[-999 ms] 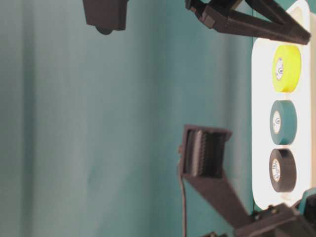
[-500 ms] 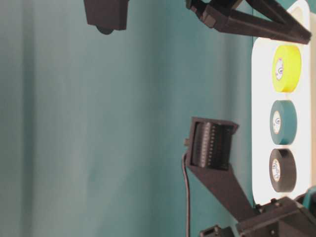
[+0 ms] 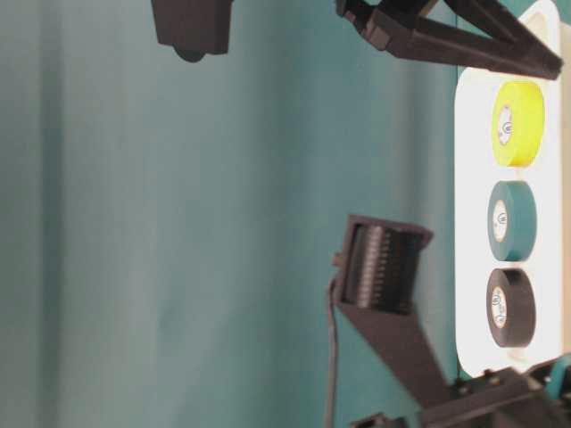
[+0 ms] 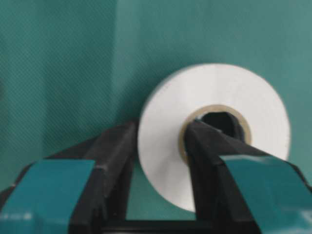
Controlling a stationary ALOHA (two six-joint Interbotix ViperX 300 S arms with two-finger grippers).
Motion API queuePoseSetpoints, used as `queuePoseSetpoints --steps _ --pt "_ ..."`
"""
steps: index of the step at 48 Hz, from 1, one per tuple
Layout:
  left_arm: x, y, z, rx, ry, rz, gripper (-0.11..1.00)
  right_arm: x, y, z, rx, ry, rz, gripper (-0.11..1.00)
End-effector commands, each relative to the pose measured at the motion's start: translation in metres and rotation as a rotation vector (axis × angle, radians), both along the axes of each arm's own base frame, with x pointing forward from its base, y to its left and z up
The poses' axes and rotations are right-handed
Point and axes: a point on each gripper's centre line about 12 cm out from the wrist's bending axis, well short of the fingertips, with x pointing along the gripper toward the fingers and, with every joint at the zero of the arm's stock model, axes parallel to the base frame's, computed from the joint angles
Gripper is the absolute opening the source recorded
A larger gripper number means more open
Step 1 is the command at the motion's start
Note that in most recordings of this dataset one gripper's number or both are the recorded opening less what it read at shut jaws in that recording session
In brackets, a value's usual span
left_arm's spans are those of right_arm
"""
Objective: Put the tape alternately from left to right into the white case.
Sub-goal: 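Lower the left gripper into the white tape and close it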
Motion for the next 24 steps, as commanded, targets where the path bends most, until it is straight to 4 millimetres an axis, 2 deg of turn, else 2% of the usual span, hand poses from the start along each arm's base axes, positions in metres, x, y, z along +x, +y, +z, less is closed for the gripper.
queuePoseSetpoints --steps 1,9,24 --pt "0.001 -0.006 0.039 -0.026 -0.087 -0.009 -0.02 0.002 0.002 0.006 0.009 -0.022 0.005 0.88" --pt "-0.010 -0.005 0.063 -0.025 -0.078 -0.016 -0.02 0.002 0.002 0.006 0.009 -0.022 0.005 0.88" --pt "-0.015 0.000 0.068 -0.012 -0.049 -0.014 -0.02 0.003 0.002 0.005 0.008 -0.020 0.005 0.88"
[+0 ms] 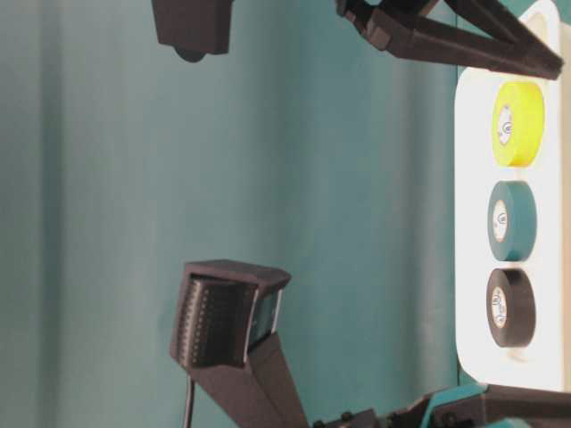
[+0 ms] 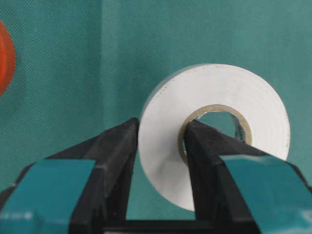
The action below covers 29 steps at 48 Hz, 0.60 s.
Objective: Put the tape alternately from left to right into the white case.
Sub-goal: 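Lower the left gripper into the white tape and close it, then carry the white tape with the left gripper into the tray beside the black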
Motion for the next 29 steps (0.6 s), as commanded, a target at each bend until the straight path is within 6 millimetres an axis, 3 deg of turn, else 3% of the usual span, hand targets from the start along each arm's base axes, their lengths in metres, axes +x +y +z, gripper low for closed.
queuePoseSetpoints --steps 1,16,29 --pt "0.004 0.002 0.019 -0.011 -0.054 0.003 -0.02 0.002 0.002 0.006 0.007 -0.021 0.006 0.88" --pt "0.006 0.034 0.019 -0.006 -0.054 0.083 -0.02 0.003 0.002 0.006 0.007 -0.021 0.006 0.88" --pt "-0.004 0.096 0.021 0.001 -0.051 0.244 -0.02 0.002 0.002 0.005 0.006 -0.019 0.006 0.88"
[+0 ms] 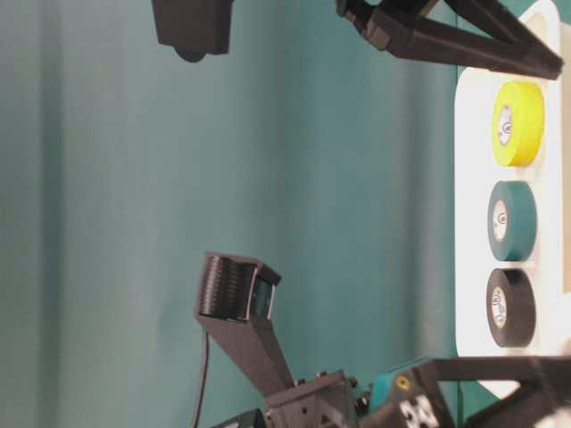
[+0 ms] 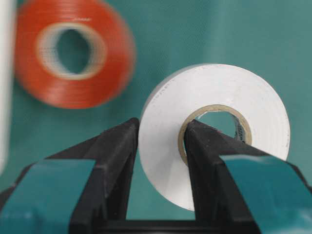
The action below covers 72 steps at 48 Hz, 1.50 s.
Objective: Put the tape alternately from left to right into the white case.
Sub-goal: 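Carry the white tape with the left gripper into the tray beside the black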
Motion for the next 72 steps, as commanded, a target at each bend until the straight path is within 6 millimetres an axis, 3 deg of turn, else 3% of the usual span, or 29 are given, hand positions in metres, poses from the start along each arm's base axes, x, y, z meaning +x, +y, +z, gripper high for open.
queuePoseSetpoints --steps 1,11,24,40,54,72 --pt "-0.002 0.019 0.016 0.002 -0.048 0.051 -0.02 0.002 0.002 0.006 0.007 -0.021 0.006 0.88" --pt "-0.009 0.060 0.017 0.007 -0.061 0.162 -0.02 0.002 0.002 0.006 0.008 -0.022 0.007 0.88" --pt "-0.007 0.094 0.018 0.101 -0.128 0.122 -0.02 0.002 0.002 0.007 0.008 -0.024 0.007 0.88" --pt "-0.019 0.140 0.006 0.177 -0.149 0.162 -0.02 0.002 0.002 0.007 0.008 -0.024 0.007 0.88" --pt "-0.022 0.146 -0.006 0.185 -0.170 0.181 -0.02 0.003 0.002 0.003 0.006 -0.015 0.007 0.88" --pt "-0.021 0.144 -0.007 0.186 -0.175 0.177 -0.02 0.004 0.003 0.004 0.009 -0.019 0.009 0.88"
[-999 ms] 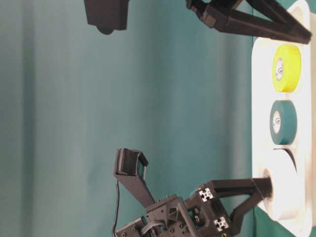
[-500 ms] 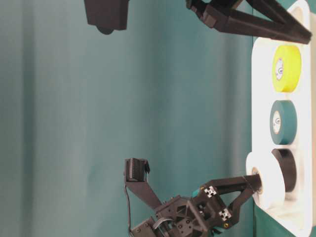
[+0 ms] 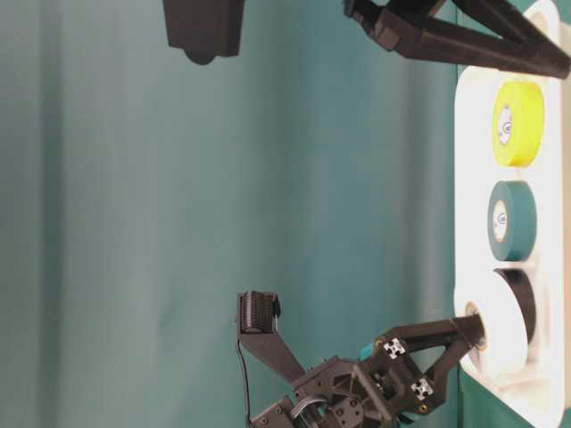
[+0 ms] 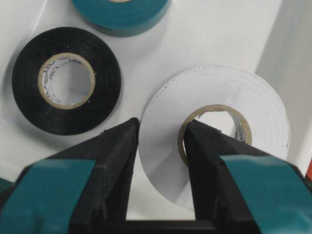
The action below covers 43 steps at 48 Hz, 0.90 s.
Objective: Put the tape alternately from left to right into the white case.
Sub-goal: 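Carry the white tape with the left gripper into the tray beside the black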
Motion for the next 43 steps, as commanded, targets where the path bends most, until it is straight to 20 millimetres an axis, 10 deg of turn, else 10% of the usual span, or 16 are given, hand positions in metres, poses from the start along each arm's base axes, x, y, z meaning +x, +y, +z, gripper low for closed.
queuePoseSetpoints --steps 1,11,25,43 --pt "0.003 0.001 0.009 0.010 -0.031 0.000 -0.02 0.003 0.002 0.008 0.009 -0.028 0.007 0.88" --pt "0.002 -0.005 0.010 0.011 -0.027 -0.016 0.11 0.003 0.002 0.008 0.009 -0.028 0.007 0.88" --pt "-0.004 -0.008 0.014 0.011 -0.037 -0.014 0.89 0.003 0.002 0.008 0.008 -0.028 0.008 0.88" --pt "-0.007 -0.009 0.016 0.012 -0.041 -0.013 0.90 0.004 0.003 0.008 0.010 -0.029 0.007 0.88"
